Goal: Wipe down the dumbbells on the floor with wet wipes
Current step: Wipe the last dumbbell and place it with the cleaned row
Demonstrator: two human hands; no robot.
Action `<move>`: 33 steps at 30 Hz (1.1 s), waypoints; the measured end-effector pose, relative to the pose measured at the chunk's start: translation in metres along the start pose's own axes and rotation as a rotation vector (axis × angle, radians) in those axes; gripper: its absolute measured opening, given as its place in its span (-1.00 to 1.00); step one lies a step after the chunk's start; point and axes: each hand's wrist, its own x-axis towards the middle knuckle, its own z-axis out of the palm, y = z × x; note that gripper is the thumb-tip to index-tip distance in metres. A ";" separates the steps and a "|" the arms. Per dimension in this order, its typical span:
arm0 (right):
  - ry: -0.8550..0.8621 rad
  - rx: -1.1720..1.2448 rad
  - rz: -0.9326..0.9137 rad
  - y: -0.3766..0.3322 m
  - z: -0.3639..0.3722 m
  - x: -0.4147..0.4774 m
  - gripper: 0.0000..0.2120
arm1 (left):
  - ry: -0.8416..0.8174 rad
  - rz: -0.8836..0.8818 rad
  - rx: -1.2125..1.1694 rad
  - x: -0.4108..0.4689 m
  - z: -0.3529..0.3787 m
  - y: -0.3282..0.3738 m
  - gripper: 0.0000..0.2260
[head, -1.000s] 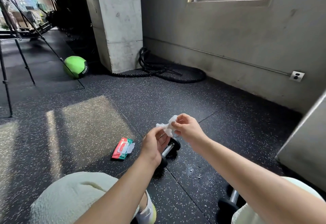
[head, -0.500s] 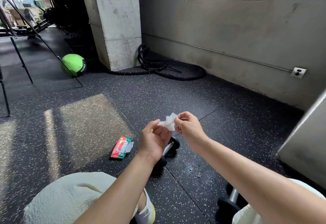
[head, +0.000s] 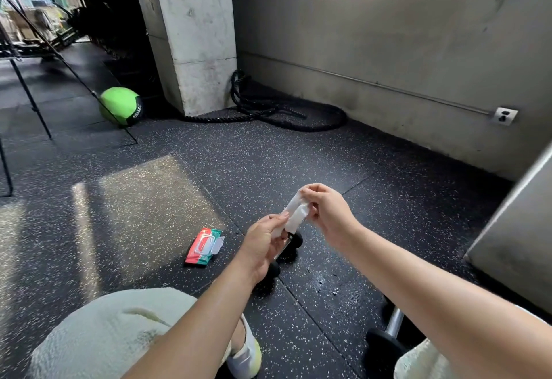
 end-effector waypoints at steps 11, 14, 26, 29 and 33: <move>-0.171 -0.061 0.313 0.012 -0.016 0.010 -0.74 | 0.129 0.167 0.066 0.007 0.009 -0.009 -0.90; -0.078 -0.015 0.239 0.009 -0.021 0.017 -0.67 | 0.107 0.125 0.072 0.008 0.013 -0.010 -0.86; -0.208 -0.033 0.379 0.004 -0.045 0.011 -0.73 | 0.054 0.051 0.004 0.013 0.031 -0.014 -0.95; -0.201 -0.060 0.367 -0.005 -0.054 0.015 -0.64 | 0.084 0.022 -0.056 0.017 0.030 -0.015 -0.93; -0.081 -0.421 0.167 -0.006 -0.068 0.017 -0.51 | 0.196 0.016 -0.034 0.026 0.033 -0.020 -0.80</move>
